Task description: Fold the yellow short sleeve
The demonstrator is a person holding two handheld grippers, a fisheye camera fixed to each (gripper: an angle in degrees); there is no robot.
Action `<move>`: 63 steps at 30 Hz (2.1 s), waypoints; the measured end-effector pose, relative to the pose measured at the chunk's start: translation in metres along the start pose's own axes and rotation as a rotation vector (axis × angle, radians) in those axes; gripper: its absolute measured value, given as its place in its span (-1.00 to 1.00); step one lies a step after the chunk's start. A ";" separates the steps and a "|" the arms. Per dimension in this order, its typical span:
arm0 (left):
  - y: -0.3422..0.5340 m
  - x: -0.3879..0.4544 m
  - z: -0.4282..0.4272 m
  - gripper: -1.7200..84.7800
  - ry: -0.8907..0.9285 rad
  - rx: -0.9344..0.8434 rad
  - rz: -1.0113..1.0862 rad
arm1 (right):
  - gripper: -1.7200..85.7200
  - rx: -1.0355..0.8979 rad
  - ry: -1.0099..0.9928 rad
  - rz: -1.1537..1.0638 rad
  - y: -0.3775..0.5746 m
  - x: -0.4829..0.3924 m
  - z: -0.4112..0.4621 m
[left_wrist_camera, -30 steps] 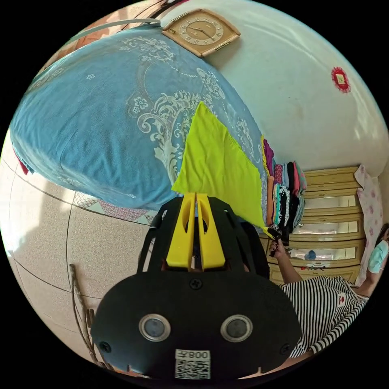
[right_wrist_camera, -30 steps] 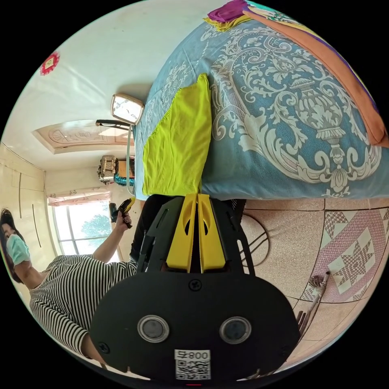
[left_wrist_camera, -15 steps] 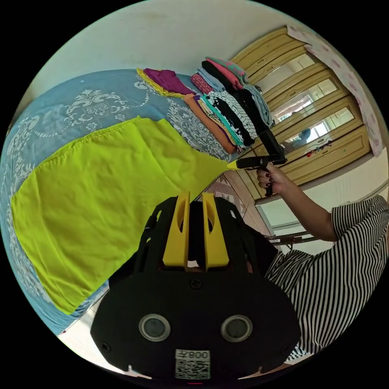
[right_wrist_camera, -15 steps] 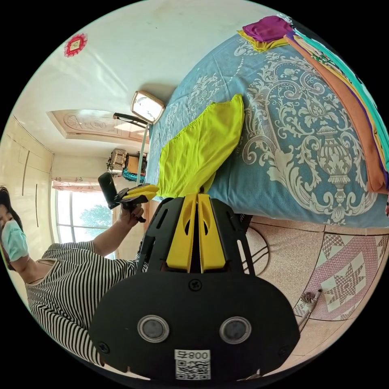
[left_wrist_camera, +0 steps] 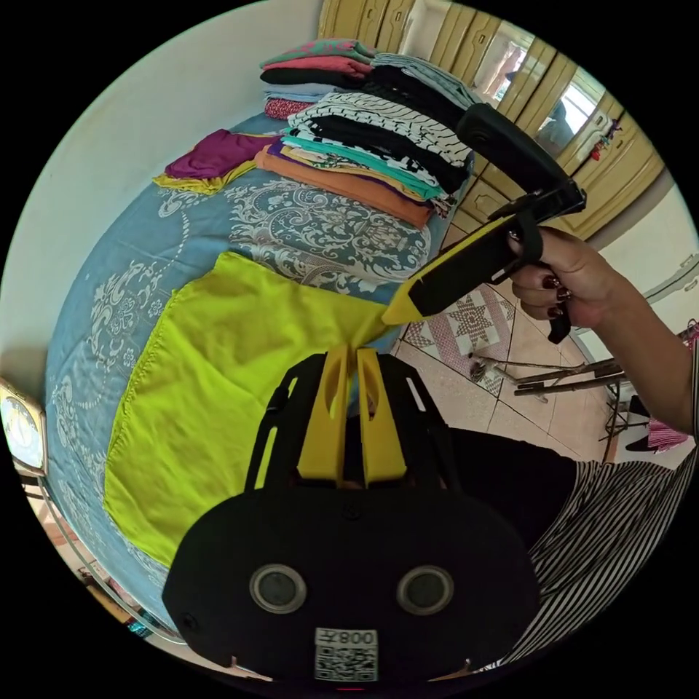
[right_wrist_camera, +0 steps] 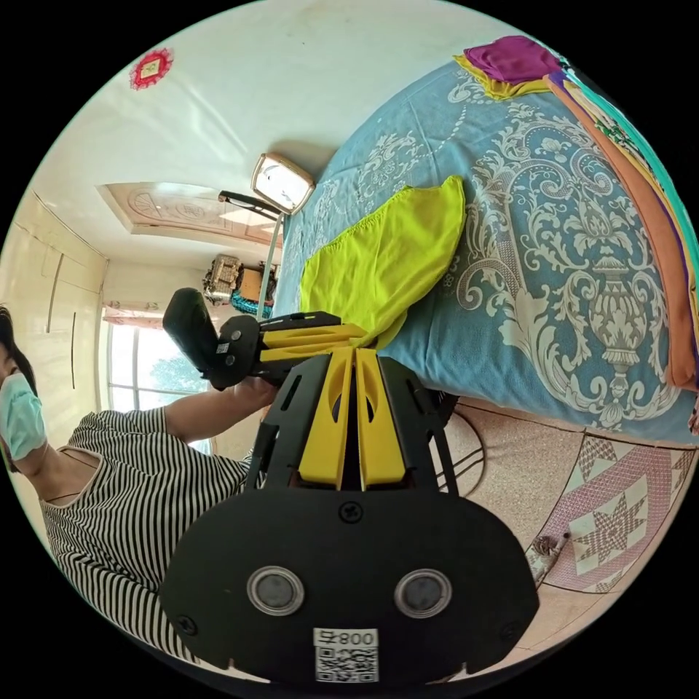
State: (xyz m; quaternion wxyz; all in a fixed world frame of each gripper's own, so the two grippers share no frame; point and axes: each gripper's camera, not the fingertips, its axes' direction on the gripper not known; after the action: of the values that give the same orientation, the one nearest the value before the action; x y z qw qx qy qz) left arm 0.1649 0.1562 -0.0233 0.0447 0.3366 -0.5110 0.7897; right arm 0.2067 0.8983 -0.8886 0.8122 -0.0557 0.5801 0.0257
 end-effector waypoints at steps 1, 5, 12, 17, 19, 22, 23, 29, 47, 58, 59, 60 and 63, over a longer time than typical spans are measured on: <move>-0.008 0.000 -0.001 -0.90 0.010 0.002 -0.015 | -0.95 -0.006 -0.002 -0.004 -0.003 0.001 0.001; -0.024 -0.017 -0.019 -0.93 0.063 0.074 -0.137 | -0.95 0.087 -0.048 0.011 -0.014 0.013 -0.015; -0.020 -0.069 -0.037 -0.94 0.233 0.205 -0.394 | -0.88 0.201 -0.160 0.143 -0.055 0.062 -0.018; -0.026 -0.087 -0.036 -0.94 0.296 0.245 -0.469 | -0.79 0.179 -0.205 0.250 -0.106 0.088 0.008; -0.031 -0.089 -0.035 -0.94 0.305 0.244 -0.464 | -0.78 0.188 -0.231 0.279 -0.121 0.093 0.014; -0.038 -0.089 -0.034 -0.94 0.308 0.243 -0.451 | -0.77 0.214 -0.229 0.313 -0.144 0.097 0.017; -0.040 -0.089 -0.033 -0.94 0.312 0.243 -0.448 | -0.77 0.219 -0.224 0.324 -0.153 0.098 0.018; -0.046 -0.086 -0.024 -0.94 0.338 0.229 -0.413 | -0.76 0.168 -0.099 0.346 -0.205 0.087 0.027; 0.007 -0.081 0.002 -0.94 0.395 0.185 -0.348 | -0.93 0.092 -0.008 0.338 -0.307 0.012 0.065; 0.119 -0.102 -0.013 -0.94 0.442 0.257 -0.376 | -0.95 0.217 -0.097 0.283 -0.334 -0.080 0.060; 0.138 -0.107 -0.017 -0.94 0.454 0.276 -0.389 | -0.95 0.233 -0.107 0.272 -0.337 -0.095 0.061; 0.148 -0.110 -0.019 -0.94 0.462 0.286 -0.397 | -0.95 0.242 -0.111 0.265 -0.338 -0.103 0.062; 0.203 -0.124 -0.030 -0.94 0.494 0.341 -0.441 | -0.95 0.275 -0.135 0.228 -0.349 -0.145 0.070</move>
State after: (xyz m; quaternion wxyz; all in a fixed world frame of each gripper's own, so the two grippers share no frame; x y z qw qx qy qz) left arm 0.1612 0.1194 -0.2596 0.2791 0.2406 -0.2609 0.8923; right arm 0.2627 0.5635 -0.7077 0.8410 0.1237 0.5250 0.0419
